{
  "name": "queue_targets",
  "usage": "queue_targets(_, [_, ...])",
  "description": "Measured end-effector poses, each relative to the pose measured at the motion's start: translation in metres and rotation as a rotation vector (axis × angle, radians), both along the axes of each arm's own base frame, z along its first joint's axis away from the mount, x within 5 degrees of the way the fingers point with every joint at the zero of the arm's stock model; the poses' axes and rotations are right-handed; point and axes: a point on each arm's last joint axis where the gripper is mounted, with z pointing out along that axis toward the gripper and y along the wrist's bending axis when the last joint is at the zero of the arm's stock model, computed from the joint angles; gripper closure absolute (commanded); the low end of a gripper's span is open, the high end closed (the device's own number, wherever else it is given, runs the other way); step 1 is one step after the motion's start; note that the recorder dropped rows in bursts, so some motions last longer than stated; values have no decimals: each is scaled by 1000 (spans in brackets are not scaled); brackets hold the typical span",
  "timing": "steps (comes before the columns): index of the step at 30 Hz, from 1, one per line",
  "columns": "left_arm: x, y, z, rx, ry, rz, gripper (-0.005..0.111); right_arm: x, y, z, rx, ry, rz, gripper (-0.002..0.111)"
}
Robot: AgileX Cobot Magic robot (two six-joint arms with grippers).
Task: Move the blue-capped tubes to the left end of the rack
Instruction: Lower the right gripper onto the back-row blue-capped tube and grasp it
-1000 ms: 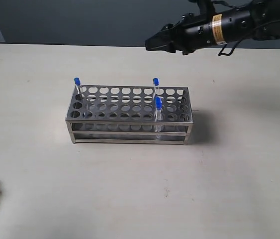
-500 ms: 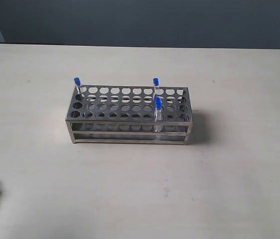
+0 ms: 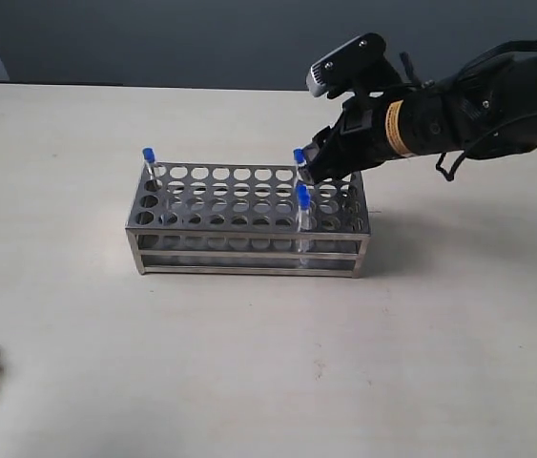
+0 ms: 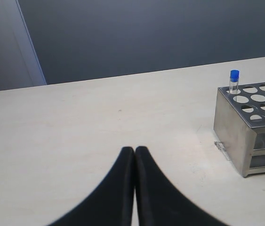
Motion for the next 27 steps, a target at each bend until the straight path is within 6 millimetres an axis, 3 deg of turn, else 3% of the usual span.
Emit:
queue_targets(12, [0,0,0,0,0,0,106,0,13,14,95,21,88,60])
queue_targets(21, [0,0,0,0,0,0,106,4,15,-13,47,61,92,60])
queue_targets(27, [0,0,0,0,0,0,106,8,15,-16,40,23,85,60])
